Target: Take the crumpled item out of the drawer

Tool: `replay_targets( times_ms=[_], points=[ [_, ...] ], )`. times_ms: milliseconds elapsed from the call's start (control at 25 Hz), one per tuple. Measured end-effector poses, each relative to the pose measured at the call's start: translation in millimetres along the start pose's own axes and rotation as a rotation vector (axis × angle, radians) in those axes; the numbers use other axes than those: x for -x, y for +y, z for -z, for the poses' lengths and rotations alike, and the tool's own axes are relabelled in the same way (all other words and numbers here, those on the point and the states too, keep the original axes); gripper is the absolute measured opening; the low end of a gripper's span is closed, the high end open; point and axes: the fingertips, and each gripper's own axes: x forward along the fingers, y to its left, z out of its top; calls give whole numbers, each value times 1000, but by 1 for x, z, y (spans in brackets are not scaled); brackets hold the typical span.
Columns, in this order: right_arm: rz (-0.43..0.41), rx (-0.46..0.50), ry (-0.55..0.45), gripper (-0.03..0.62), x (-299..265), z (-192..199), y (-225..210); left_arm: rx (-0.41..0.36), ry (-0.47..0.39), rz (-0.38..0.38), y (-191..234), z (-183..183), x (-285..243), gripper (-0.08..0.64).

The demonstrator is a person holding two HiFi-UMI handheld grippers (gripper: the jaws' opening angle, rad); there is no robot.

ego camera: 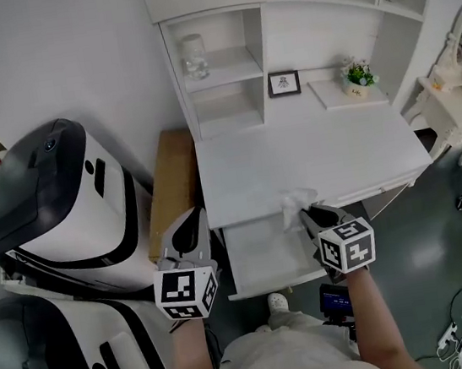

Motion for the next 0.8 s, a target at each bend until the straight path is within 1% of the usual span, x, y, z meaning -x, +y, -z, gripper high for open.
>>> replay_targets(
  times_ms=[160, 320, 520, 680, 800],
  points=[
    [27, 61, -131, 57, 25, -29, 1, -11, -30, 1, -3, -13, 2, 6],
    [63, 111, -253, 57, 53, -58, 2, -4, -63, -2, -4, -27, 6, 8],
    [111, 195, -403, 57, 87, -96, 6, -2, -104, -11, -4, -41, 10, 7],
    [152, 257, -497, 57, 110, -120, 9, 2, -131, -11, -4, -53, 12, 7],
    [175, 285, -552, 57, 125, -137, 13, -10, -160, -9, -4, -66, 14, 6]
  ],
)
